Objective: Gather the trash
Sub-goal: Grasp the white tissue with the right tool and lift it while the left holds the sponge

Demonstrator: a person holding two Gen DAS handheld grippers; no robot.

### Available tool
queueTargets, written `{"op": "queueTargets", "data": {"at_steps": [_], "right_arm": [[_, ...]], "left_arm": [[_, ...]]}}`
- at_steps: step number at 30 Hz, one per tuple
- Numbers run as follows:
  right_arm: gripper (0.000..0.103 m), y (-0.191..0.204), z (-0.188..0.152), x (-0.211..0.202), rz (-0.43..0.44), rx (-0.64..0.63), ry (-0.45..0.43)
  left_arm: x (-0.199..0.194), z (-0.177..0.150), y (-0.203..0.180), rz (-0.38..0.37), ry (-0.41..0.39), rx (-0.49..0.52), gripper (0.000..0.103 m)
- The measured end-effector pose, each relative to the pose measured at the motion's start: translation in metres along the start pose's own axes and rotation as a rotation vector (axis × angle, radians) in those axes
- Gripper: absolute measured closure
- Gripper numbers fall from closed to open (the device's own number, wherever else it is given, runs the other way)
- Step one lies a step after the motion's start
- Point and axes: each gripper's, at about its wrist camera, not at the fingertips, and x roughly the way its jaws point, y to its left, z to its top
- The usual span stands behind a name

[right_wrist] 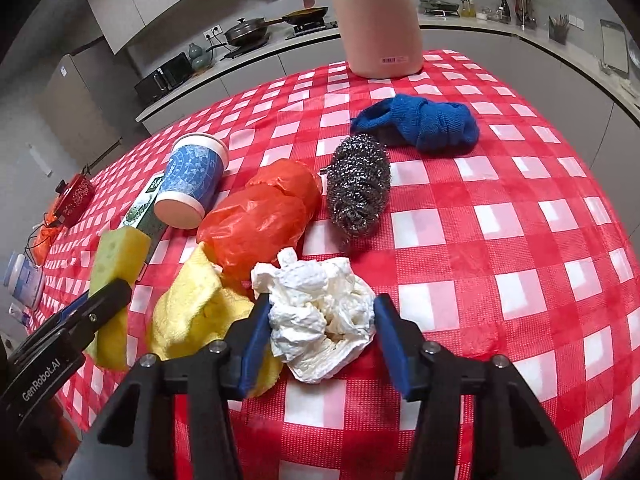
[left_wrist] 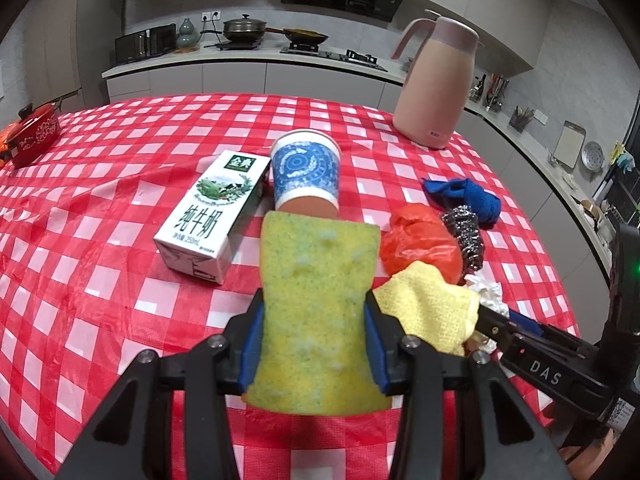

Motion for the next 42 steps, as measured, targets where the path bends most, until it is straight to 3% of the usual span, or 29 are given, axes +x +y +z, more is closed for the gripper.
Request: {"op": "queueTargets", "data": {"at_steps": [5,18,27,36,42], "right_arm": [[0.066,-0.003,-0.001,-0.013,-0.026,-0.003,-0.035],[0.067,-0.012,-0.025,-0.060,-0.096,0.082,-0.114],[0.067,-0.028,-0.051,-0.092,-0.164,0.153,-0.150],[0.067,-0.081,-0.056,-0.123,-0.153,0.173,-0.205],[0.067,-0.167,-0.053,-0.149,-0.126,0.169,-0.213]], "left_arm": [[-0.006,0.000,-0.007,-0.018,-0.007,0.019,0.057],[-0.024,-0.010,-0.019,-0.097,-0.010,0.108,0.058],[-0.031,-0.023,-0.048,-0.169,0.001,0.177,0.057],[-0.038,-0.038,-0.126,-0.192,-0.033,0.238,0.058],[-0.028,-0.053,-0.214,-0.179,-0.024,0.222,0.057]]}}
